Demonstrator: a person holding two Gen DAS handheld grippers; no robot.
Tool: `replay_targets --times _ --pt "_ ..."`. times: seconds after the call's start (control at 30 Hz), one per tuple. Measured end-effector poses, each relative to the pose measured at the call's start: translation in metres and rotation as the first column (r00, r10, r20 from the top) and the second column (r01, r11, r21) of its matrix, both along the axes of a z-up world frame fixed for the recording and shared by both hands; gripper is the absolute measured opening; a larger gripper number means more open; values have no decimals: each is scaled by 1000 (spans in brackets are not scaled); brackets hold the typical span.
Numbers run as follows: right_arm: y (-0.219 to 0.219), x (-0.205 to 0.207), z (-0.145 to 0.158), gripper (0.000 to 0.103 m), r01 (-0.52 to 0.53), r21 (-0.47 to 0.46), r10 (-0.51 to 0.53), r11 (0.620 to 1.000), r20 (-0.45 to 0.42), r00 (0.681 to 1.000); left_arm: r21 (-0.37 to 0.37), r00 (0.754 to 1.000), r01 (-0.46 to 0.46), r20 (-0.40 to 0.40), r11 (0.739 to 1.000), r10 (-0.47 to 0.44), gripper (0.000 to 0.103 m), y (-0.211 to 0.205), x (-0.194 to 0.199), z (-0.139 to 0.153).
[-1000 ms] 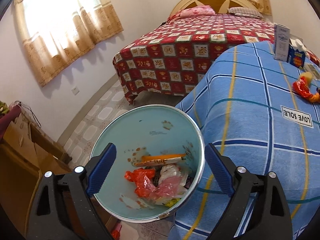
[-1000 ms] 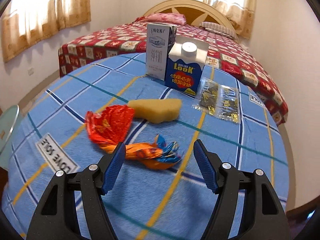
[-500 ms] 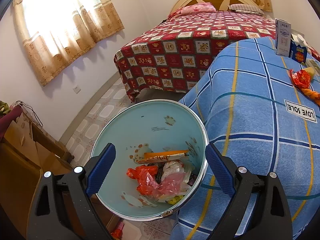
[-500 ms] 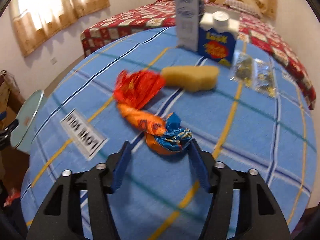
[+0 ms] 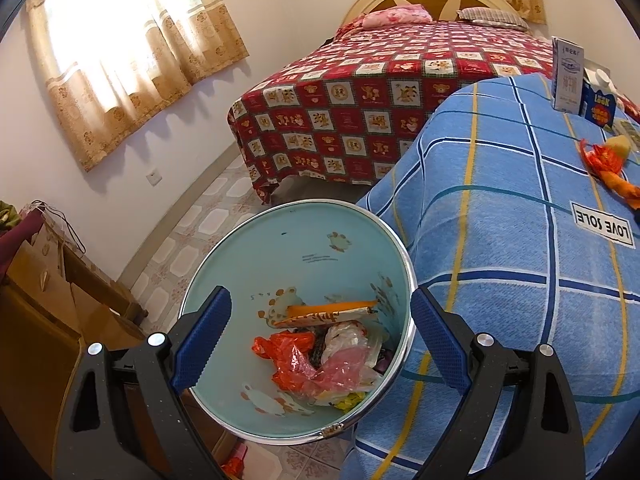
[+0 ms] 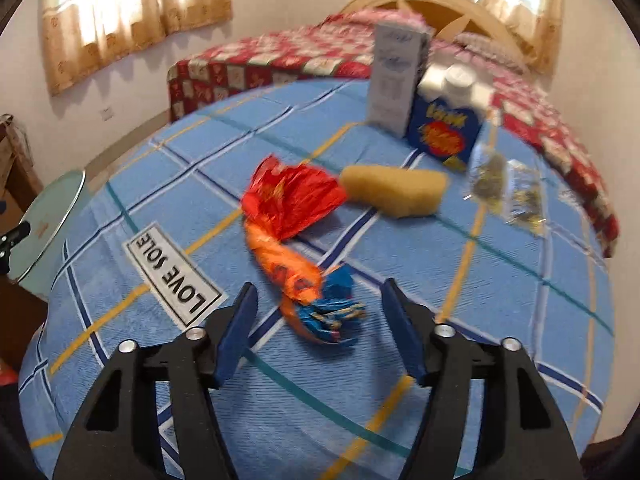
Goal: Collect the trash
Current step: 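Grasp the orange-blue candy wrapper with the right tool while the left tool returns to the table, then grasp the yellow sponge with the left tool while the right tool lifts the candy wrapper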
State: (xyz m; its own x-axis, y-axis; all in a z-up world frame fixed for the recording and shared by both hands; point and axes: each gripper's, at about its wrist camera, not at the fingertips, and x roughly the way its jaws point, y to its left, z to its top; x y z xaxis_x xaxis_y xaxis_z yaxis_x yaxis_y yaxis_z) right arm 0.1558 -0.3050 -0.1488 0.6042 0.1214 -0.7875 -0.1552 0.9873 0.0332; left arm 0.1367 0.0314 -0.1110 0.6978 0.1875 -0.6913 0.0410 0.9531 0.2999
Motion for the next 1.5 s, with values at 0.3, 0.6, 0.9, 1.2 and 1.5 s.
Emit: replay_targets --times 0.3,0.6,0.9,1.2,1.5 --pt "10 -33 27 22 -21 32 17 999 119 993 -35 998 52 23 998 -51 89 -27 4 15" --pt "-32 -59 49 22 231 -8 -221 973 261 940 -63 976 215 34 975 -213 89 -130 28 26" --pt "-115 -50 25 22 446 -9 -437 895 184 881 -103 919 394 7 913 -395 89 -250 61 16" --pt "-162 -63 13 23 482 -17 -472 876 175 864 -121 881 468 -12 876 -472 88 -319 79 3" --pt "-164 -57 11 23 457 -7 -451 889 146 880 -208 836 518 -81 830 -543 52 -340 93 -17"
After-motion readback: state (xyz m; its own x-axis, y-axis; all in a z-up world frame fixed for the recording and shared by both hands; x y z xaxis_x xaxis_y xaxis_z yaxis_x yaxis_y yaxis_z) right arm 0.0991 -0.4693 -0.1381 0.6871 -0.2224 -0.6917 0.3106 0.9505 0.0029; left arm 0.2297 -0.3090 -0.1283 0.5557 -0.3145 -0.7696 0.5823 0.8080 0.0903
